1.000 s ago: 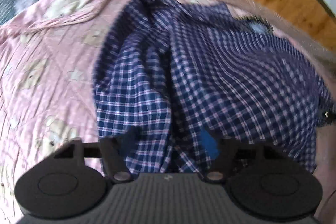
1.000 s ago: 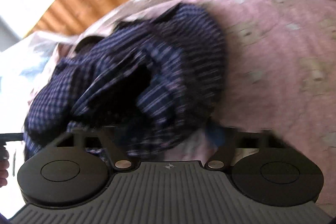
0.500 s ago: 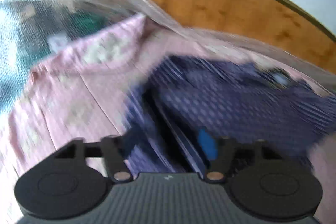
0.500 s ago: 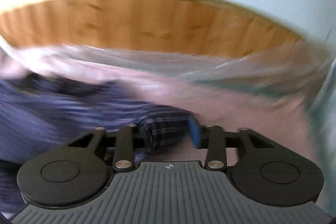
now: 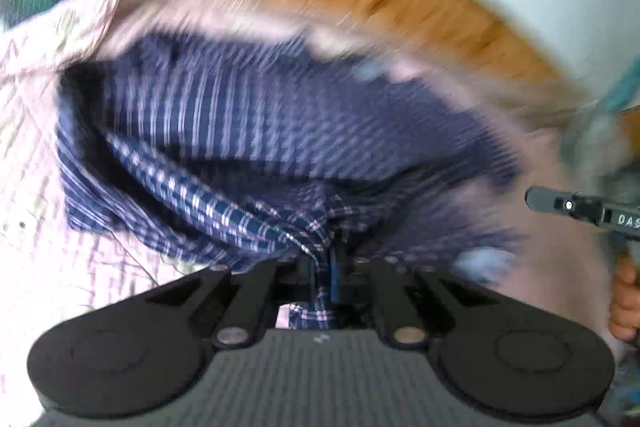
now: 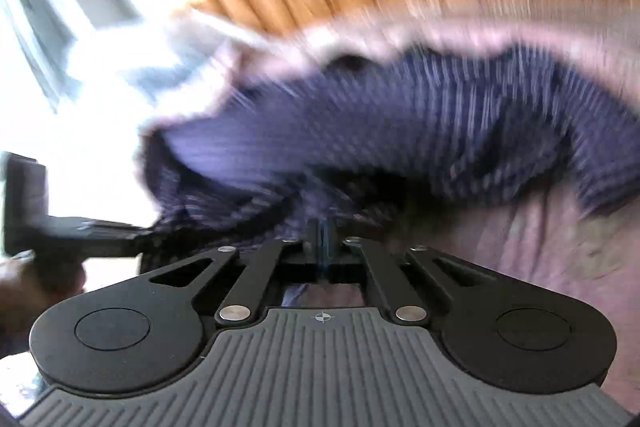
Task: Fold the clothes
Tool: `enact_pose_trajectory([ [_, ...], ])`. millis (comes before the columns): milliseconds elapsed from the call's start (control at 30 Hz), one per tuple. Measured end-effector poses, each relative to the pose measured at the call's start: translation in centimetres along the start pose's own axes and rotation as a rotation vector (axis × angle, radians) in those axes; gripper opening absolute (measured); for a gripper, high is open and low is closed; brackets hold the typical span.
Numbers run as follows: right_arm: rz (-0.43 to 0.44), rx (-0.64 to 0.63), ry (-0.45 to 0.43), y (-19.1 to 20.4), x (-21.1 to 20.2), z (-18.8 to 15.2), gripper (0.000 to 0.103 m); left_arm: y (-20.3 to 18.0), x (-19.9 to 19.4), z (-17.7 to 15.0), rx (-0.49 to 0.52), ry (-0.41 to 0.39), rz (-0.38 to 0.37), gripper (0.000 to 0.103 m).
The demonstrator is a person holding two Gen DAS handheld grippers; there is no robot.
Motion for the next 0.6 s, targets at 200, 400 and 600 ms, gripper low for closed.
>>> enact_pose_trajectory([
  [200, 0.206, -0.02, -0.015, 3.2, -13.2, -2.7, 0.004, 1.1, -9.9, -2.0, -0.02, -0.058, -0.095, 0.007],
  [400, 0.002, 0.021, 0.029, -0.1, -1.6, -9.1, 0.079, 6.9, -4.9, -8.5, -0.265, 0.011, 0.123, 0.045],
  [600, 0.013, -0.034, 0.102, 3.6, 8.3, -12.0, 0.08, 6.3, -1.8, -9.4, -0.236, 0.002, 0.144, 0.071],
])
Point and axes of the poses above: each gripper's, at about its wrist camera, not at the fingertips, and x roughly the way its jaws point, y to its left, z to its top, the point moved 7 cm from there along x, roughly the way its jaws point, and after that the axes turned 6 degrees about -z, right-handed, at the moved point
